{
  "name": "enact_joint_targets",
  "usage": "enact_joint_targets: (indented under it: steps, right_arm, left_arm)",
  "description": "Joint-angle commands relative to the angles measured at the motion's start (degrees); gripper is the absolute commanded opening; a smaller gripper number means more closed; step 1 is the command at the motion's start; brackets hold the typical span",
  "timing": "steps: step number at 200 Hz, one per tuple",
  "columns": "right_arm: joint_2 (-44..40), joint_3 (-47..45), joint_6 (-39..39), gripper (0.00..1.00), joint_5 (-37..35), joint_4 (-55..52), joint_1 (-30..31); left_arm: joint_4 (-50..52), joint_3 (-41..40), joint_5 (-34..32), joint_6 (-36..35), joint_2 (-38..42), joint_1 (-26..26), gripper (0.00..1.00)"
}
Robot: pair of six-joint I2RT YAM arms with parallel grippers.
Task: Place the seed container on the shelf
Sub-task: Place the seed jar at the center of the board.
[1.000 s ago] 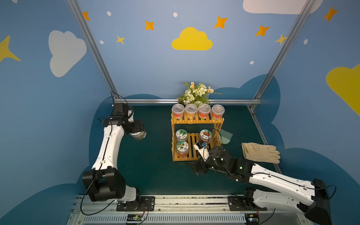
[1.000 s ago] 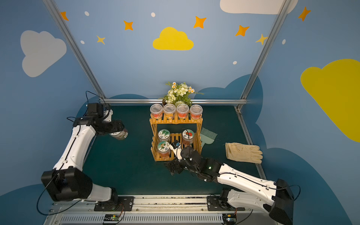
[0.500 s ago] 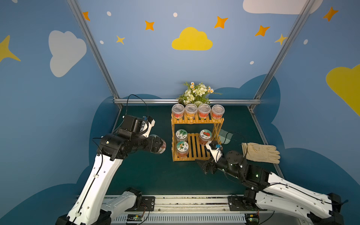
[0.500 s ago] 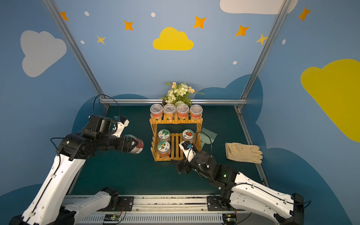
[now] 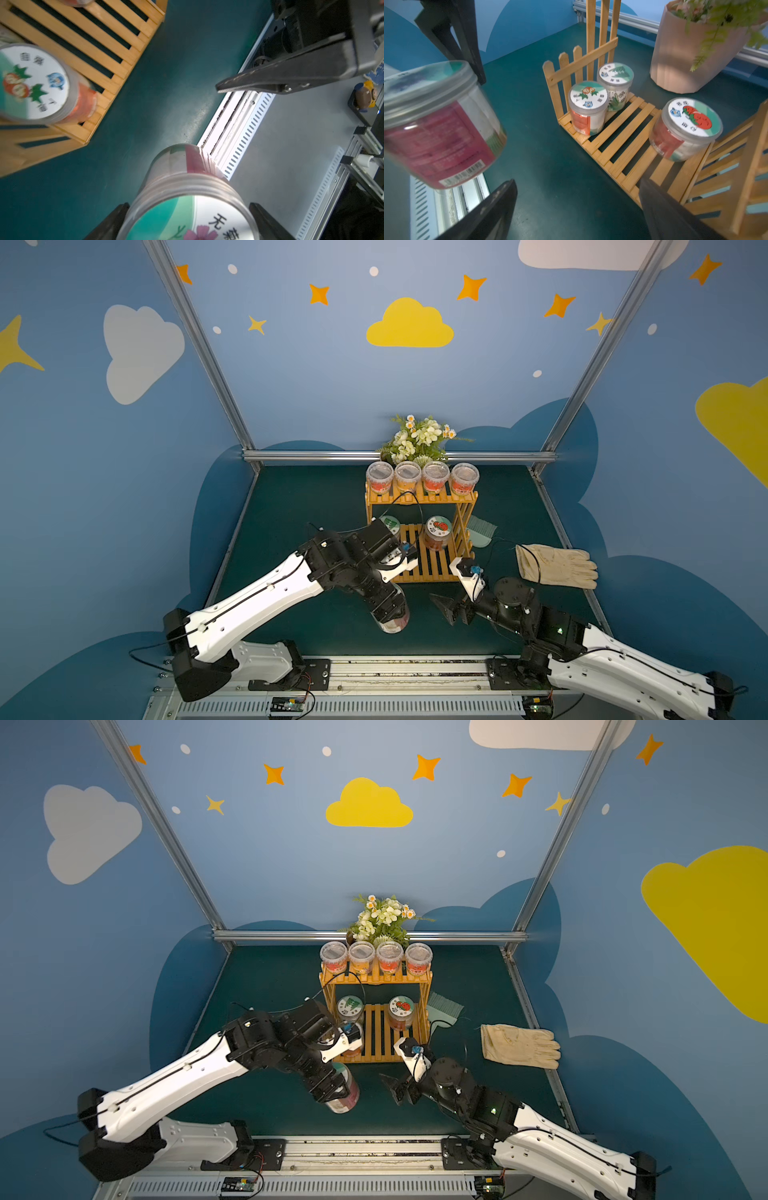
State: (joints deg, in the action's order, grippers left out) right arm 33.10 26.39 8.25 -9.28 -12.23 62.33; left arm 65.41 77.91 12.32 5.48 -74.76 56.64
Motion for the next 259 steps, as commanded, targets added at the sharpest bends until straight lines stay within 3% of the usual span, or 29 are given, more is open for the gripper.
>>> enact_joint_targets:
  steps: [1, 54, 143, 259]
  right_arm:
    - [-2.2, -3.8, 4.3, 0.95, 3.2, 1.7, -0.1]
    - [-5.6, -11.7, 5.8, 0.92, 7.5, 9.4, 0.0]
    - [-2.6, -13.5, 4.1, 0.93, 9.2, 10.9, 0.0]
    - [0.9, -13.9, 3.6, 0.94, 11.2, 12.3, 0.1]
  left_arm:
    - [-10.6, -4.0, 3.8, -0.5, -0.7, 1.0, 0.73]
    - [-20.1, -13.3, 2.1, 0.5, -4.6, 2.0, 0.71]
    - [-18.5, -14.1, -5.2, 0.4, -10.5, 3.6, 0.74]
    - [-17.0, -17.5, -5.7, 0.8, -9.9, 4.1, 0.85]
